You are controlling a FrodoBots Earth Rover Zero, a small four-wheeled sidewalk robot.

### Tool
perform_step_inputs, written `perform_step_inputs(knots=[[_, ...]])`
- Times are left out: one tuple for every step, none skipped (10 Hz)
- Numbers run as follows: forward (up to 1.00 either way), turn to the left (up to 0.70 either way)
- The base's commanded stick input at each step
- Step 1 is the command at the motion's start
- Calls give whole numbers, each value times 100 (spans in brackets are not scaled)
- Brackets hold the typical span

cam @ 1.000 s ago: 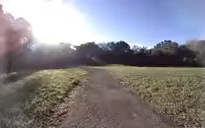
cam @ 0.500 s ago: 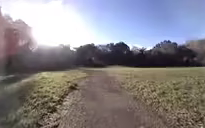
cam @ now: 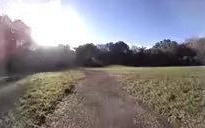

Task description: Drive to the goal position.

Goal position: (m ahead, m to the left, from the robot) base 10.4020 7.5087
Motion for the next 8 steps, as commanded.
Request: perform_step_inputs(knots=[[50,0],[50,1],[50,3],[50,3],[50,4],[50,4],[50,4],[50,4]])
